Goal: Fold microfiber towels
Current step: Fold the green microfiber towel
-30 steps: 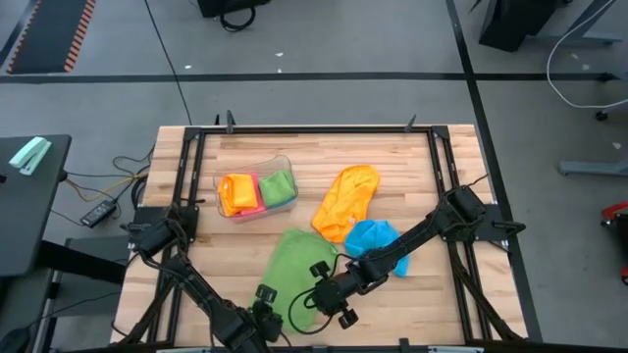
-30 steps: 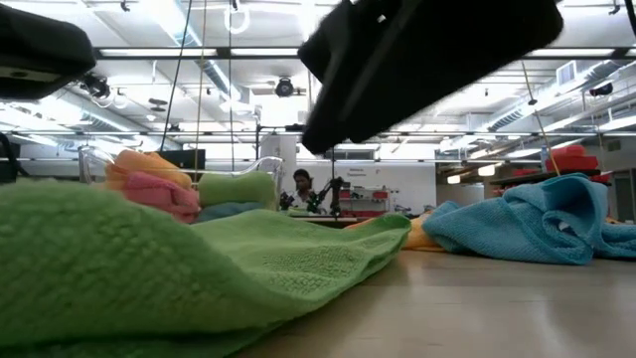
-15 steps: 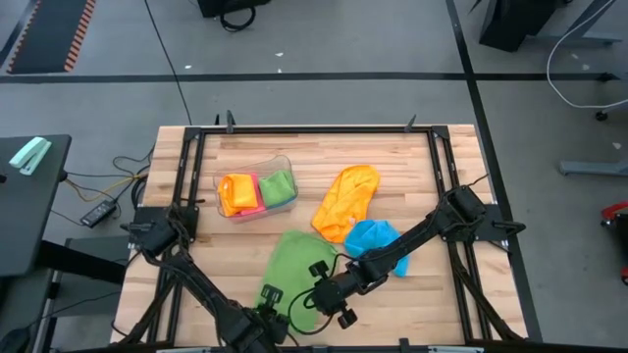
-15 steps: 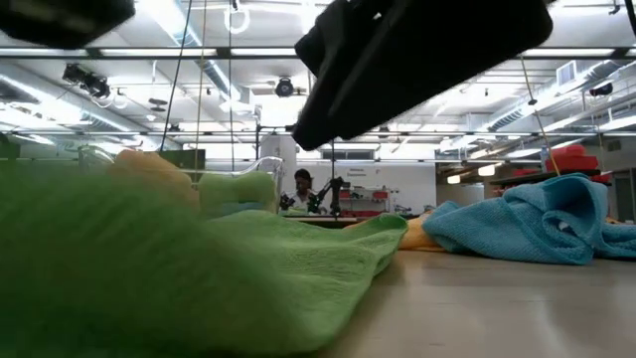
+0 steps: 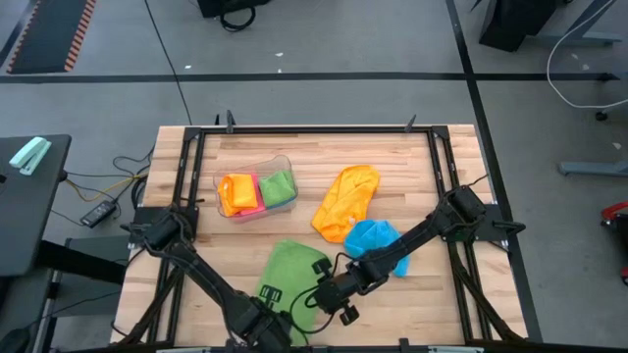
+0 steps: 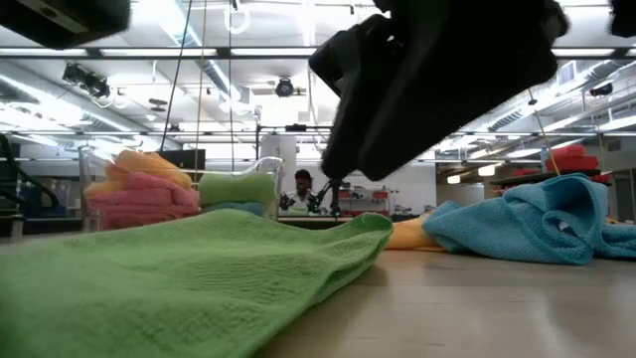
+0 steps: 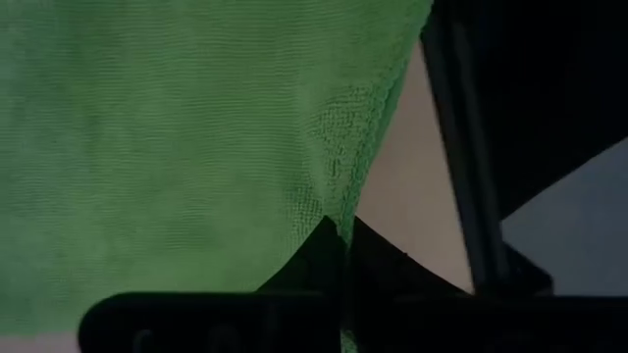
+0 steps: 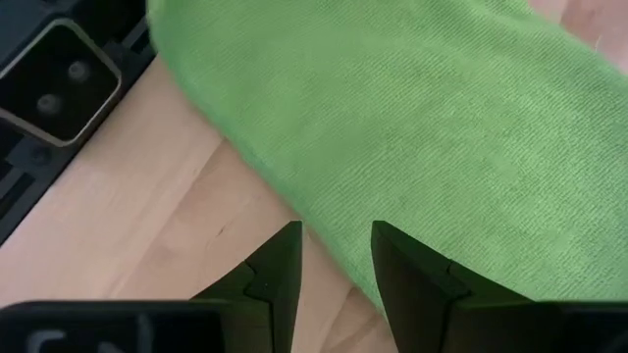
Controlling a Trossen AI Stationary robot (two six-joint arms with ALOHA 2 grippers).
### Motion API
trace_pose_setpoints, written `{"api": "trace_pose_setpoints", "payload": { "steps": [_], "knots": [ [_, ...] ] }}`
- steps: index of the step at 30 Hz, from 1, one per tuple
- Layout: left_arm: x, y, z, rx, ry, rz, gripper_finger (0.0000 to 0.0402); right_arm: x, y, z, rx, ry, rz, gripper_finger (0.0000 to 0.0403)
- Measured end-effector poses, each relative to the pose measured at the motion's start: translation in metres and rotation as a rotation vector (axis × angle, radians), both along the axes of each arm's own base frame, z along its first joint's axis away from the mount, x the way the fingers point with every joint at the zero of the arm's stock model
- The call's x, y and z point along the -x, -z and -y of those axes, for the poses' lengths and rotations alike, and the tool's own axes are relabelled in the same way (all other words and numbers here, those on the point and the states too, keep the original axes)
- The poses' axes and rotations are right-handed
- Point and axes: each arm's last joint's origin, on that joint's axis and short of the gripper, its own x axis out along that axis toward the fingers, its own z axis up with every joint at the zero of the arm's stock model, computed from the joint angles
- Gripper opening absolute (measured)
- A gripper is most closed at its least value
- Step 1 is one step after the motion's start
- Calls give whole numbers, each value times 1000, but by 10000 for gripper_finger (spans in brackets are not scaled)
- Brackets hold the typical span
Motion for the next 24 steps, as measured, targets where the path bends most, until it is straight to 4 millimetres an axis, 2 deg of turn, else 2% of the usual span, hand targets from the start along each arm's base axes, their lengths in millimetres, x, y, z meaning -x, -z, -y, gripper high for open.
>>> {"api": "trace_pose_setpoints", "payload": {
  "steps": [5,10,18,24],
  "knots": [
    [-13,0,-18,-18,7,-7,15,8,-8,2,42,22,-31,133],
    [-26,0,-35,-30,-5,-1,31,20,-29,4,65,41,-33,133],
    [-37,0,-54,-62,-6,-4,9,50,-70,10,102,33,-54,133],
    [-41,0,-69,-134,-41,-17,31,65,-94,15,95,60,-33,133]
  ]
}}
